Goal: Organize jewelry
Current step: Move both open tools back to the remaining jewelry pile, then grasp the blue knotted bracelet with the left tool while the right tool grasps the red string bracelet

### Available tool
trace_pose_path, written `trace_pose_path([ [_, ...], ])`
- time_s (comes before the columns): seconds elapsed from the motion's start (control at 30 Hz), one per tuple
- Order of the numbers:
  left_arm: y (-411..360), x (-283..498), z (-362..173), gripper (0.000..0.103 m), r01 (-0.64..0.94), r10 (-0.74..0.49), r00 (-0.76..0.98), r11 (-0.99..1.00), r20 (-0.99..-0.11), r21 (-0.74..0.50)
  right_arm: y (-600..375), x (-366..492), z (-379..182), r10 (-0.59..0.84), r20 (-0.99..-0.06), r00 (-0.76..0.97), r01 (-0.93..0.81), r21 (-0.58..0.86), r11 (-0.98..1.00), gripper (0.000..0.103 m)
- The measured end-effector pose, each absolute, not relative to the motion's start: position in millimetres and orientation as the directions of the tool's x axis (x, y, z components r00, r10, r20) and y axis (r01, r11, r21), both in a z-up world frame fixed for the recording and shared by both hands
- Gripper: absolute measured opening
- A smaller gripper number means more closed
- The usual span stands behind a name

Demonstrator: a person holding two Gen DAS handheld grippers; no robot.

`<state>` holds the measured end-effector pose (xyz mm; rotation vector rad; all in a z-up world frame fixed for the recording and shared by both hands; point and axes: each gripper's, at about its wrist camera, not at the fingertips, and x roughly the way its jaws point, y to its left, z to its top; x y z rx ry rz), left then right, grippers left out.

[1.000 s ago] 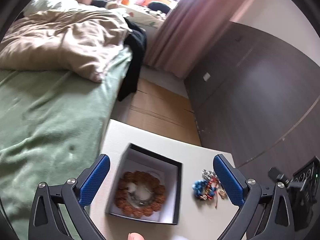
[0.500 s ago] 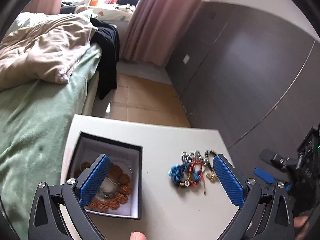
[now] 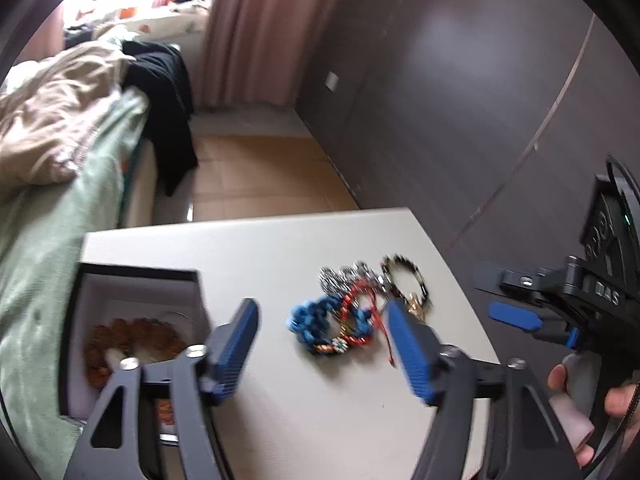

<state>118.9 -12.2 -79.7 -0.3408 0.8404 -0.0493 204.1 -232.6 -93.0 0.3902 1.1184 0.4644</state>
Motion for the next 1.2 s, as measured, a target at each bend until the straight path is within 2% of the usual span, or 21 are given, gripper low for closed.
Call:
trace_pose_path([
  [0.03, -14, 121, -82, 0.050, -0.087, -0.184, 0.662, 0.944, -0.727, -0.318, -231, 205, -96, 0.541, -0.766, 0.346, -0.153, 0.523, 0.839, 0.087],
  [0.07, -17, 123, -86, 0.048, -0.082, -0.192, 0.652, 0.944, -0.733, -0.321, -230, 207, -101, 0.549, -0.773, 0.319, -0.148, 0.531, 0.834, 0.080],
  [0.1, -18, 125, -89, 0.044, -0.081, -0.194, 0.641, 0.945, -0.743, -0.317, -228, 208, -107, 0.557, -0.777, 0.292, -0.143, 0.540, 0.829, 0.068],
  [0.13, -19, 126, -90, 0.042, -0.083, -0.190, 0.639, 0.947, -0.746, -0.312, -226, 209, -111, 0.562, -0.781, 0.273, -0.138, 0.546, 0.826, 0.064],
  [0.27, -15, 128, -91, 0.042, -0.102, -0.173, 0.639, 0.947, -0.750, -0.306, -218, 211, -130, 0.560, -0.799, 0.220, -0.122, 0.547, 0.828, 0.060],
  [0.33, -7, 128, -91, 0.041, -0.126, -0.162, 0.640, 0.942, -0.751, -0.311, -211, 213, -138, 0.571, -0.799, 0.188, -0.126, 0.557, 0.821, 0.048],
  [0.47, 13, 128, -90, 0.039, -0.185, -0.134, 0.644, 0.928, -0.753, -0.323, -201, 216, -151, 0.556, -0.817, 0.153, -0.119, 0.543, 0.831, 0.044],
  [0.7, 33, 125, -88, 0.038, -0.210, -0.154, 0.651, 0.904, -0.744, -0.371, -182, 219, -160, 0.514, -0.847, 0.134, -0.146, 0.496, 0.856, 0.025],
  [0.9, 37, 122, -85, 0.038, -0.213, -0.157, 0.656, 0.900, -0.738, -0.381, -167, 220, -161, 0.437, -0.885, 0.163, -0.198, 0.404, 0.893, 0.020],
  [0.93, 37, 121, -85, 0.038, -0.213, -0.158, 0.656, 0.899, -0.738, -0.382, -165, 218, -161, 0.414, -0.893, 0.174, -0.213, 0.377, 0.901, 0.012],
  [1.0, 36, 123, -86, 0.038, -0.212, -0.161, 0.654, 0.899, -0.739, -0.383, -163, 218, -160, 0.383, -0.904, 0.189, -0.238, 0.336, 0.911, 0.007],
  [1.03, 36, 123, -86, 0.038, -0.212, -0.163, 0.653, 0.898, -0.740, -0.384, -163, 218, -160, 0.381, -0.905, 0.190, -0.246, 0.332, 0.911, 0.004],
  [1.2, 25, 134, -90, 0.038, -0.173, -0.202, 0.639, 0.903, -0.743, -0.394, -183, 222, -151, 0.461, -0.865, 0.197, -0.215, 0.421, 0.881, 0.004],
])
